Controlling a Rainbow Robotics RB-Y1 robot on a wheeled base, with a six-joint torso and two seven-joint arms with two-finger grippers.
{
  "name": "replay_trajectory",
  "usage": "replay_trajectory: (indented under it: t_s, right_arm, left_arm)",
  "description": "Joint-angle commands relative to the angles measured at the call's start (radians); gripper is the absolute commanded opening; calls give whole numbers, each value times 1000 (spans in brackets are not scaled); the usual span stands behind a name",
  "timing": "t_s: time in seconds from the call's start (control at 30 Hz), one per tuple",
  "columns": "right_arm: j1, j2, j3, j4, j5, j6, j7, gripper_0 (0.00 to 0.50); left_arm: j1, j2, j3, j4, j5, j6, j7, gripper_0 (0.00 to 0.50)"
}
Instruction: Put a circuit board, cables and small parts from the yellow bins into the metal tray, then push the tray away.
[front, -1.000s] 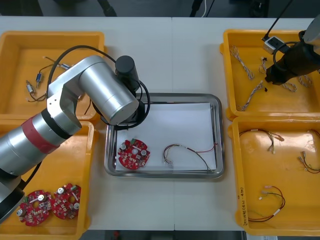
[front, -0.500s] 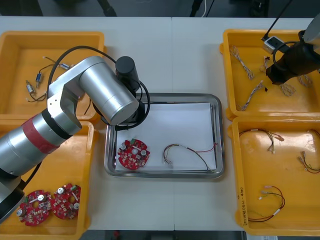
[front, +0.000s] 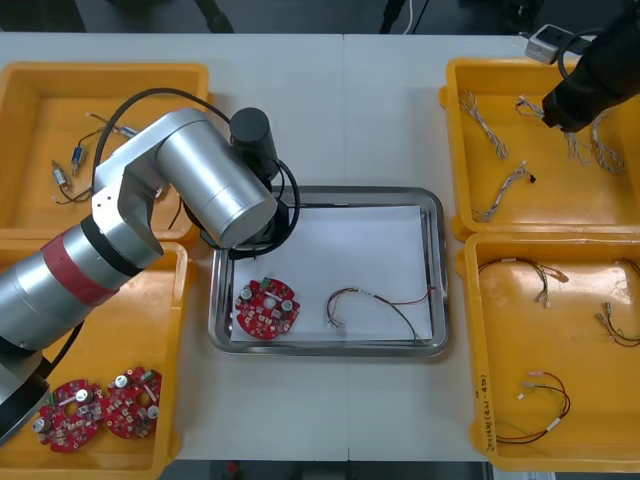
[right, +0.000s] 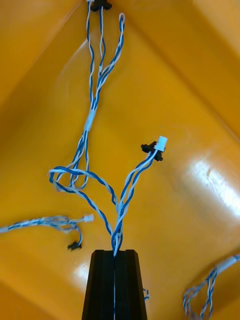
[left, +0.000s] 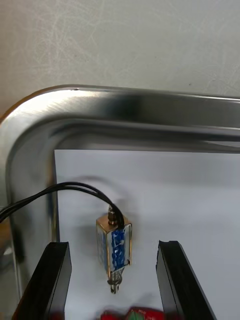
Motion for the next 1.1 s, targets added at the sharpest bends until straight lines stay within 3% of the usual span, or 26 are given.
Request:
replay_trajectory:
  t_s: [0.03, 0.27, 0.47, 0.63, 0.9, 1.1]
  right_arm:
    - [-20, -67, -42, -115, 24, 109, -92, 0]
    - [3, -87, -75, -276, 32, 307, -187, 0]
    - [70, -103, -85, -508, 17, 464, -305, 0]
    - [109, -104, -88, -646, -16, 464, -385, 0]
    - [196, -98, -80, -893, -191, 464, -527, 0]
    - [250, -100, -20, -1060, -276, 464, -596, 0]
  left_arm:
    - [-42, -3, 79, -95, 35, 73, 29, 500]
    - [-42, 16, 143, -173, 73, 162, 25, 500]
    - [-42, 46, 223, -234, 115, 238, 0, 500]
    - [-42, 72, 303, -253, 158, 303, -76, 500]
    - [-42, 125, 451, -254, 233, 336, -216, 500]
    - [-39, 170, 516, -239, 270, 336, -277, 500]
